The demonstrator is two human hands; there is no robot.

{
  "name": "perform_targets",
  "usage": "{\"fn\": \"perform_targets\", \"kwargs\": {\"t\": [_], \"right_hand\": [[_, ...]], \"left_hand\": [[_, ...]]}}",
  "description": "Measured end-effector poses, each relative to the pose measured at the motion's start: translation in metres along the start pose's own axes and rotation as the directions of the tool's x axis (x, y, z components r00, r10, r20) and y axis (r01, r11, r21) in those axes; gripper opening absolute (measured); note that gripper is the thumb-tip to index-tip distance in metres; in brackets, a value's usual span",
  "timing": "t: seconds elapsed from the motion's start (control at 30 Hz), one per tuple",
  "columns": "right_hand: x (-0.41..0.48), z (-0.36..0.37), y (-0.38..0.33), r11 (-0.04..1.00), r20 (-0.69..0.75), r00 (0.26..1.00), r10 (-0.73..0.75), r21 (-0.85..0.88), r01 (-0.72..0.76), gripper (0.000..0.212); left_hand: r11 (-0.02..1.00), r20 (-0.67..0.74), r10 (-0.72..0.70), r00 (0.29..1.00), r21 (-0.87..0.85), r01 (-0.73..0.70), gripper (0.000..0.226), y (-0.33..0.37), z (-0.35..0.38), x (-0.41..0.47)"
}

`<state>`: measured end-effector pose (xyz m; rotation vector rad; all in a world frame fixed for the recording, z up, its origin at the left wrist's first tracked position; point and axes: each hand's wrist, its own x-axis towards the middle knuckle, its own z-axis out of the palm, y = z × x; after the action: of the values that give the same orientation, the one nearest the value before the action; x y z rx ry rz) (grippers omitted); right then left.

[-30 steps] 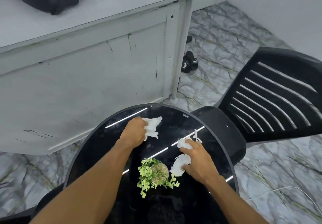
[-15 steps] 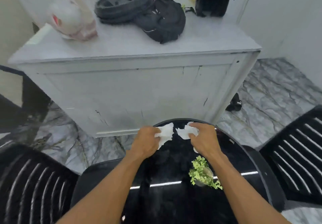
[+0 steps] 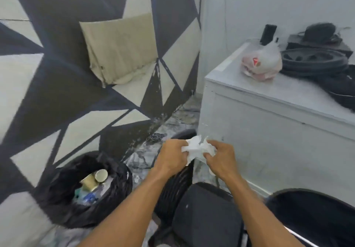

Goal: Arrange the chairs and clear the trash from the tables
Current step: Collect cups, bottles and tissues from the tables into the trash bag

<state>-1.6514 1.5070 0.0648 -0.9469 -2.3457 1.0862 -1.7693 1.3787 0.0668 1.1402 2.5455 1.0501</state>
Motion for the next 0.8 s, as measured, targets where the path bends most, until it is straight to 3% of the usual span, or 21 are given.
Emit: {"fn": "perform_targets", "kwargs": {"t": [0.17, 0.33, 0.47, 0.57, 0.8], "right_hand": [[0.008, 0.120, -0.108, 0.979, 0.218, 0.955, -0.202, 0.042, 0.198, 0.037], [0.006, 0.223, -0.172, 0.942, 0.439, 0.843, -0.313, 0.033, 0.333, 0.036], [0.011, 0.308, -0.190, 0.937, 0.616, 0.735, -0.281, 0.012, 0.348, 0.043], [0.027, 0.368, -0.196, 0.943, 0.707, 0.670, -0.227, -0.012, 0.332, 0.048], [0.078, 0.496, -0.195, 0.973, 0.798, 0.601, -0.050, -0.097, 0.210, 0.049]], "left_hand": [[0.973, -0.228, -0.227, 0.947, -0.016, 0.230, 0.014, -0.096, -0.109, -0.043], [0.886, -0.319, -0.449, 0.835, -0.035, 0.463, 0.022, -0.190, -0.166, -0.085], [0.797, -0.339, -0.572, 0.747, -0.015, 0.604, 0.017, -0.253, -0.187, -0.103], [0.731, -0.339, -0.638, 0.691, 0.016, 0.682, 0.026, -0.304, -0.196, -0.099], [0.557, -0.194, -0.794, 0.577, 0.149, 0.817, 0.041, -0.423, -0.192, -0.055]]}}
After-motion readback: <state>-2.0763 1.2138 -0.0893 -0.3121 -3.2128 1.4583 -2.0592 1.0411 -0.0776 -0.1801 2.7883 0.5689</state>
